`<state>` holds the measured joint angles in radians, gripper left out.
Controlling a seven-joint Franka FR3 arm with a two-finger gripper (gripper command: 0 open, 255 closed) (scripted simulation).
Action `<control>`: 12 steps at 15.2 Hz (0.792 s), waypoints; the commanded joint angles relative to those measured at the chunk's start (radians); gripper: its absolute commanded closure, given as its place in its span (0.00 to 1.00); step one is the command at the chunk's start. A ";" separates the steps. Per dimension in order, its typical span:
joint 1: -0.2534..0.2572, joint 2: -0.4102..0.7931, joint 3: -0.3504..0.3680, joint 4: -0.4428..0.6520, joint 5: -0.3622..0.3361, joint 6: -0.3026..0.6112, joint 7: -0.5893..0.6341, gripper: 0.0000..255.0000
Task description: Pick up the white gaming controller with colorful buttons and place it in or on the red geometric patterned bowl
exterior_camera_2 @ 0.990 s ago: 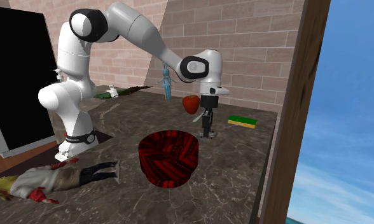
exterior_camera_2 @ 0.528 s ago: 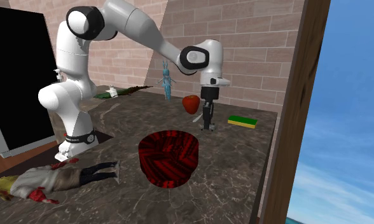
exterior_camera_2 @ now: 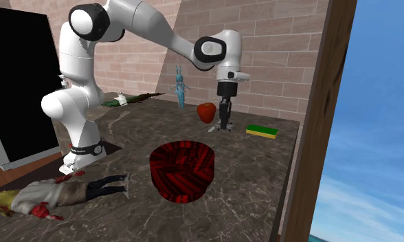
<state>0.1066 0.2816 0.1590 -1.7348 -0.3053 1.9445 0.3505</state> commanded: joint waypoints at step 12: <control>0.002 -0.037 0.005 0.123 0.020 -0.155 -0.042 1.00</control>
<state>0.1098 0.2456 0.1643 -1.6235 -0.2866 1.8020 0.3133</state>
